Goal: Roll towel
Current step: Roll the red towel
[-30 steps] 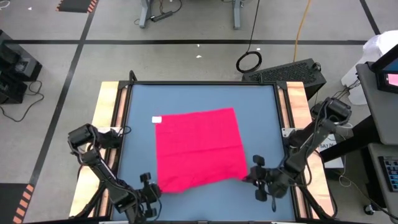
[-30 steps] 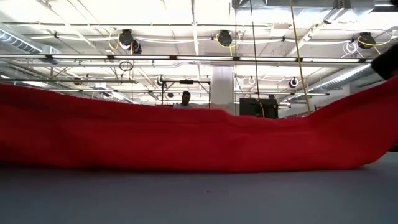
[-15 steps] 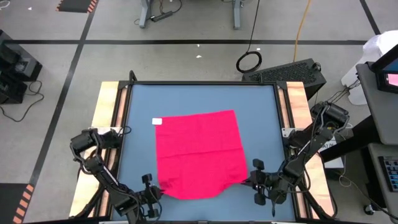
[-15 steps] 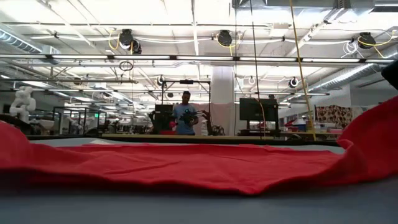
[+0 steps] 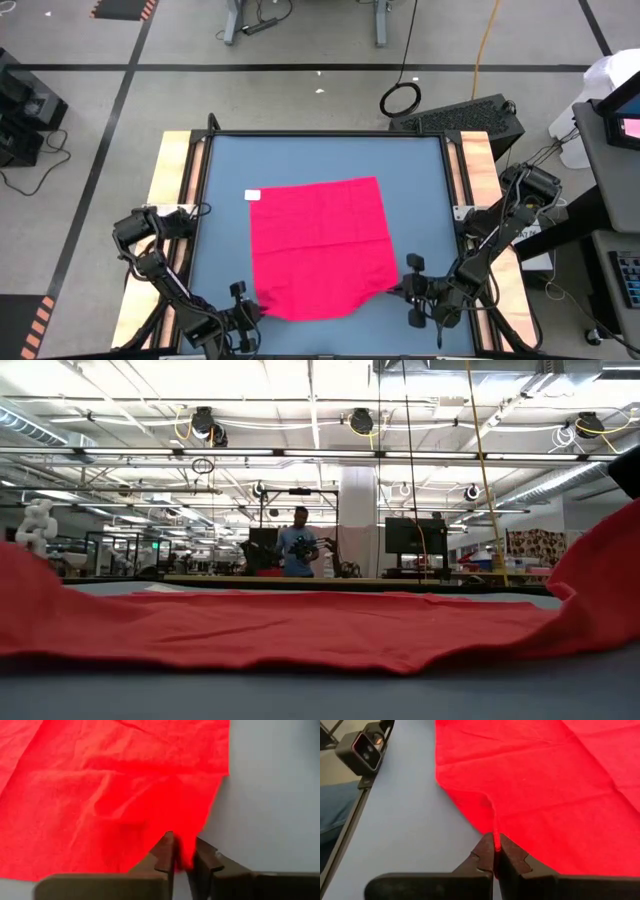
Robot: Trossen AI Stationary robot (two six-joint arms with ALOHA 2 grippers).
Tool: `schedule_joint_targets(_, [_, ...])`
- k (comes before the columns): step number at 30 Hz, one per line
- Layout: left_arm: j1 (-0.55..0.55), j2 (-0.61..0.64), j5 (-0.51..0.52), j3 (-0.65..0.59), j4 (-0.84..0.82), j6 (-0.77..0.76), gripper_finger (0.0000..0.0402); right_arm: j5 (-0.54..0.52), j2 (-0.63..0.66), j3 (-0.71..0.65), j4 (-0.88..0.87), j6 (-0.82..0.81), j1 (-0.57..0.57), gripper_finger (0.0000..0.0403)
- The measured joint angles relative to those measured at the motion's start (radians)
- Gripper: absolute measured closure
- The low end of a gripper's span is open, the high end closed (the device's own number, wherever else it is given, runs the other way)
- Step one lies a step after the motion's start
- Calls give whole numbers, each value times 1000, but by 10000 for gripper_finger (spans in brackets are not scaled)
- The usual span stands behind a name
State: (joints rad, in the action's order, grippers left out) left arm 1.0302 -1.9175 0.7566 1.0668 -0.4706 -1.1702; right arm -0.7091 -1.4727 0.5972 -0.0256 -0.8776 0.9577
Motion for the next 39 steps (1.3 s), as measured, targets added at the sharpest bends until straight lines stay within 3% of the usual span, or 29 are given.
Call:
schedule_joint_targets(6, [0, 0, 37, 0, 3, 0, 301, -1, 0, 0, 0, 0, 0, 403])
schedule_joint_targets(14, [7, 0, 48, 0, 15, 19, 298, 1, 0, 0, 0, 3, 0, 403])
schedule_joint_targets(17, [13, 0, 70, 0, 24, 32, 315, 1, 0, 0, 0, 2, 0, 403])
schedule_joint_targets(23, [23, 0, 75, 0, 18, 32, 392, 1, 0, 0, -1, 33, 0, 403])
schedule_joint_targets(30, [60, 23, 98, -1, -12, 24, 396, 2, 12, 0, -1, 52, 0, 403])
schedule_joint_targets(39, [65, 193, 128, -1, -114, 32, 397, 49, 137, 0, -2, 99, 0, 403])
